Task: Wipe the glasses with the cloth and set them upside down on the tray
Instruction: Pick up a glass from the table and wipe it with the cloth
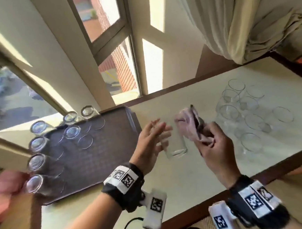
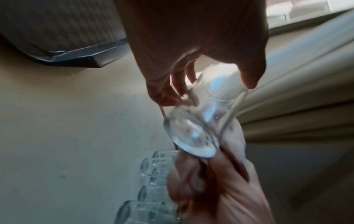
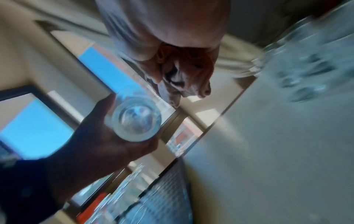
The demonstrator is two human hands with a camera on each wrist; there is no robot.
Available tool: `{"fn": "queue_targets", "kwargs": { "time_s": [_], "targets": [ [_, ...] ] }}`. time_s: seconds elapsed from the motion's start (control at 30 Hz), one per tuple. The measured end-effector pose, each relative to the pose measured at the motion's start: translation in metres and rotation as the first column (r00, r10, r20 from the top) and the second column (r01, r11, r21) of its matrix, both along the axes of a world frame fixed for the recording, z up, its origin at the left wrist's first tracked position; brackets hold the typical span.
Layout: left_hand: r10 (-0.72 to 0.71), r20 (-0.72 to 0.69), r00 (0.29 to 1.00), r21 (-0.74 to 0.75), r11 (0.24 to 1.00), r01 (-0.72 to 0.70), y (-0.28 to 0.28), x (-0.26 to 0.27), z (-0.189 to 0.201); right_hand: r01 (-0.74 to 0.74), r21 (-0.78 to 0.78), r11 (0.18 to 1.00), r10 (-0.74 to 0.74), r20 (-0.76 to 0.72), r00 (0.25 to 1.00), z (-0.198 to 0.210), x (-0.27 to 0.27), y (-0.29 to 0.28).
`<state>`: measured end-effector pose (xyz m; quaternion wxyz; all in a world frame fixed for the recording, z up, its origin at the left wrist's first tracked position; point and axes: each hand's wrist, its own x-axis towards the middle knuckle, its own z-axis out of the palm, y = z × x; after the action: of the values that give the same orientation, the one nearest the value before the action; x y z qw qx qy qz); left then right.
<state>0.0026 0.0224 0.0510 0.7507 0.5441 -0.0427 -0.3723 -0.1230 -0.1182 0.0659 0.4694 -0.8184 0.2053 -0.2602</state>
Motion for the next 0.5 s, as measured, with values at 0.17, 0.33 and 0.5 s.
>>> {"fn": "queue_targets", "kwargs": {
  "time_s": [0.17, 0.33, 0.5],
  "targets": [
    [0.191, -0.078, 0.978, -0.086, 0.977, -0.197, 0.038, 0.008, 0.029, -0.319, 0.603, 0.731, 0.286, 0.154, 0.946, 0.028, 0.054, 0.065],
    [0.307, 0.139, 0.942, -0.121, 0.949, -0.291, 0.073, 0.011, 0.042, -0.298, 0.724, 0.622, 0.272, 0.156, 0.949, 0.048, 0.086, 0.113],
    [0.421, 0.229, 0.878, -0.042, 0.905, -0.423, 0.093, 0.018, 0.047, -0.446, 0.784, 0.431, 0.437, 0.251, 0.864, 0.044, 0.108, 0.144]
  ]
}}
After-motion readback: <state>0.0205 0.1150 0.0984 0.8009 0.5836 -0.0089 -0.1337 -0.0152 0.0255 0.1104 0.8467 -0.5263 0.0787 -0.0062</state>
